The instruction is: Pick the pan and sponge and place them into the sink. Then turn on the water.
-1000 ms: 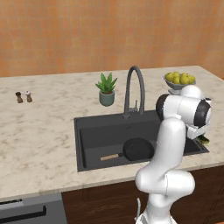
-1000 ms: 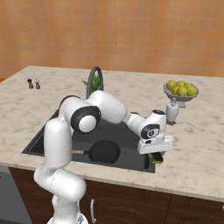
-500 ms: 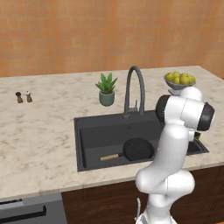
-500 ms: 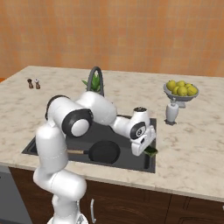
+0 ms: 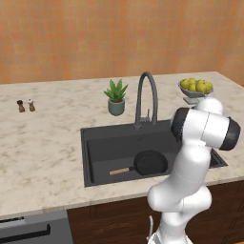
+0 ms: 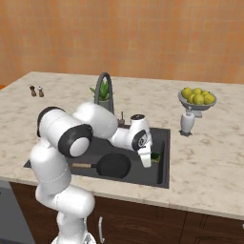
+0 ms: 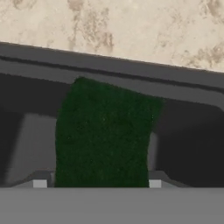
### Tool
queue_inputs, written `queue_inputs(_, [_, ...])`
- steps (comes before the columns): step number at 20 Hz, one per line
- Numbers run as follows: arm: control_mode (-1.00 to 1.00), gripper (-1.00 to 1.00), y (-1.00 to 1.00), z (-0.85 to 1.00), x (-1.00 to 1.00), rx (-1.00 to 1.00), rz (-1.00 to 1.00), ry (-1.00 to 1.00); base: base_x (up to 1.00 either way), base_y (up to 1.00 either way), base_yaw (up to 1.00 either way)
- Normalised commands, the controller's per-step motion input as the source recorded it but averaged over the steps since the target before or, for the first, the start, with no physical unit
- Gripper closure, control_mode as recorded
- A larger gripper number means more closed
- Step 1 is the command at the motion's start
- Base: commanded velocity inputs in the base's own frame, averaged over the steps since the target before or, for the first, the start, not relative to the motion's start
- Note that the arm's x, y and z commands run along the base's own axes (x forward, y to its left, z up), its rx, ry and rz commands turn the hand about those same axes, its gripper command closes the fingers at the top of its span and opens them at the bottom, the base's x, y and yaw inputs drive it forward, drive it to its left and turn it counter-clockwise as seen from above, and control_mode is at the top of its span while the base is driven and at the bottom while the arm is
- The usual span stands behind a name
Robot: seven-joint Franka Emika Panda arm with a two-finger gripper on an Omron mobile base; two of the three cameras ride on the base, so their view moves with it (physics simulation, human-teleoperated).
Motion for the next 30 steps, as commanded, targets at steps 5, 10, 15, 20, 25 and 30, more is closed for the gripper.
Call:
queue_inputs(5, [-1.0, 1.0, -0.09, 0.72, -0.01, 0.18, 0.57, 0.02, 0.0, 0.0, 0.0])
queue_inputs(10, [-1.0, 1.0, -0.12, 0.58, -0.02, 0.18, 0.54, 0.0, 0.0, 0.0, 0.0])
queue_inputs(15, [-1.0, 1.0, 0.15, -0.09, 0.0, 0.0, 0.83, 0.06, 0.0, 0.0, 0.0])
queue_inputs(20, [-1.0, 1.0, 0.22, -0.19, 0.0, -0.01, 0.95, 0.03, 0.0, 0.0, 0.0])
queue_inputs(25, [-1.0, 1.0, 0.23, -0.29, 0.0, -0.05, 0.94, -0.03, 0.0, 0.0, 0.0])
queue_inputs(30, [-1.0, 1.0, 0.04, -0.31, 0.0, 0.0, 0.75, -0.32, 0.0, 0.0, 0.0])
